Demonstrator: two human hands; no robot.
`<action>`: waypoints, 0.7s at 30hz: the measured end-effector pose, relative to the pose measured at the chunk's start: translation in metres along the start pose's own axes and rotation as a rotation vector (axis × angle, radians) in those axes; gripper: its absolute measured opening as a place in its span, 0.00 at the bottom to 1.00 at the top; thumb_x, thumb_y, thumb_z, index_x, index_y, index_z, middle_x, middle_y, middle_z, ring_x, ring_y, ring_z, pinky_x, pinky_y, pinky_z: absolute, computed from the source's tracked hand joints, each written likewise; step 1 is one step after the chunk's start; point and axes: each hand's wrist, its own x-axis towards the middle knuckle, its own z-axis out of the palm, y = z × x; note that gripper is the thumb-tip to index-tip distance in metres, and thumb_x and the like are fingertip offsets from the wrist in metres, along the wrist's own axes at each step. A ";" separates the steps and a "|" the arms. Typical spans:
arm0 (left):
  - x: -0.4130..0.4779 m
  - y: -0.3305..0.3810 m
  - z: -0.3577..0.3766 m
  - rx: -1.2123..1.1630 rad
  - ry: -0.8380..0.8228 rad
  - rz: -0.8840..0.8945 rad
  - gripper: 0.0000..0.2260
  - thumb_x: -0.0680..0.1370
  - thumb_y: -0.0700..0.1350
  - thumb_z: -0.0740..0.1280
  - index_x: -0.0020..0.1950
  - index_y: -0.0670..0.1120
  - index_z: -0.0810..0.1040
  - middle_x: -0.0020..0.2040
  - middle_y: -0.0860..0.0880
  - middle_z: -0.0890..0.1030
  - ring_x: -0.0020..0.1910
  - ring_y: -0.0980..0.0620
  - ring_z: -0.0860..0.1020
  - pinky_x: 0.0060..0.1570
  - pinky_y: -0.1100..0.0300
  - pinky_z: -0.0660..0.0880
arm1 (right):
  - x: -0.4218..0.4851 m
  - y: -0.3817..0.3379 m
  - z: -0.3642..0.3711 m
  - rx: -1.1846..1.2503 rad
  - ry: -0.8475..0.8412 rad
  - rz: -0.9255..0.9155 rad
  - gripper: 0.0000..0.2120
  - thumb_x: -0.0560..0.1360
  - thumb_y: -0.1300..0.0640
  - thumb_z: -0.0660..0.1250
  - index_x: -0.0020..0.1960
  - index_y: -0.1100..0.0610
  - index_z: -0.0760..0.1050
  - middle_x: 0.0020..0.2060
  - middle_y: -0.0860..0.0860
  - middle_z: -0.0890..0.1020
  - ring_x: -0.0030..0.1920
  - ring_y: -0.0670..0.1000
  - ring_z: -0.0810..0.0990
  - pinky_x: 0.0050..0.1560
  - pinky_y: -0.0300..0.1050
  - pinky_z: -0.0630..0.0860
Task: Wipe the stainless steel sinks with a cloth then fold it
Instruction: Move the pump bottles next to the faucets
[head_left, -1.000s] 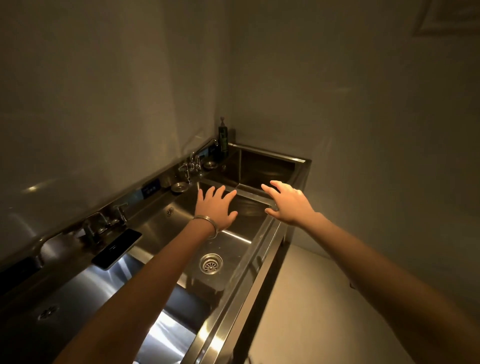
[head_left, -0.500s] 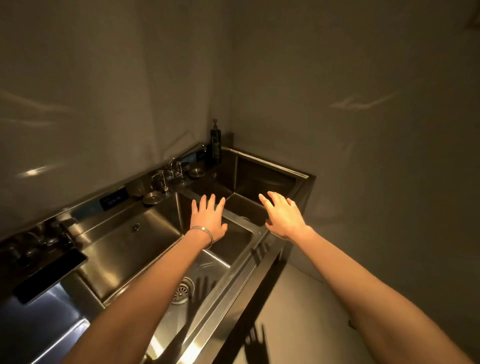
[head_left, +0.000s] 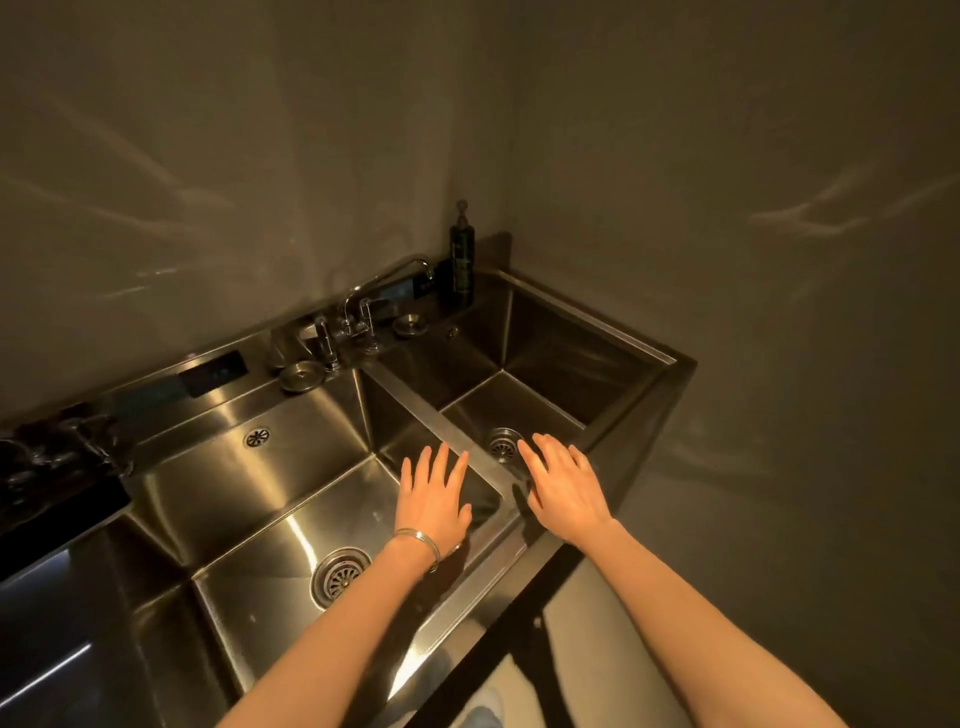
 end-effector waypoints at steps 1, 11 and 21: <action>0.009 -0.001 0.004 0.002 -0.003 -0.004 0.30 0.80 0.57 0.54 0.77 0.50 0.43 0.77 0.44 0.46 0.76 0.42 0.45 0.73 0.44 0.43 | 0.009 0.005 0.005 -0.001 -0.004 -0.010 0.30 0.79 0.51 0.58 0.77 0.53 0.50 0.76 0.54 0.57 0.76 0.54 0.53 0.74 0.53 0.51; 0.142 -0.008 0.008 0.020 0.012 -0.036 0.29 0.81 0.57 0.49 0.77 0.49 0.41 0.77 0.42 0.45 0.76 0.42 0.44 0.73 0.44 0.44 | 0.136 0.061 0.019 -0.026 -0.008 -0.091 0.31 0.79 0.52 0.60 0.77 0.53 0.49 0.76 0.55 0.56 0.76 0.54 0.53 0.74 0.51 0.51; 0.248 -0.021 -0.004 -0.032 0.043 -0.084 0.31 0.79 0.56 0.54 0.77 0.49 0.43 0.77 0.43 0.46 0.76 0.42 0.45 0.74 0.47 0.45 | 0.255 0.106 0.021 -0.020 0.003 -0.215 0.32 0.77 0.54 0.61 0.77 0.56 0.51 0.74 0.57 0.59 0.75 0.55 0.56 0.73 0.53 0.55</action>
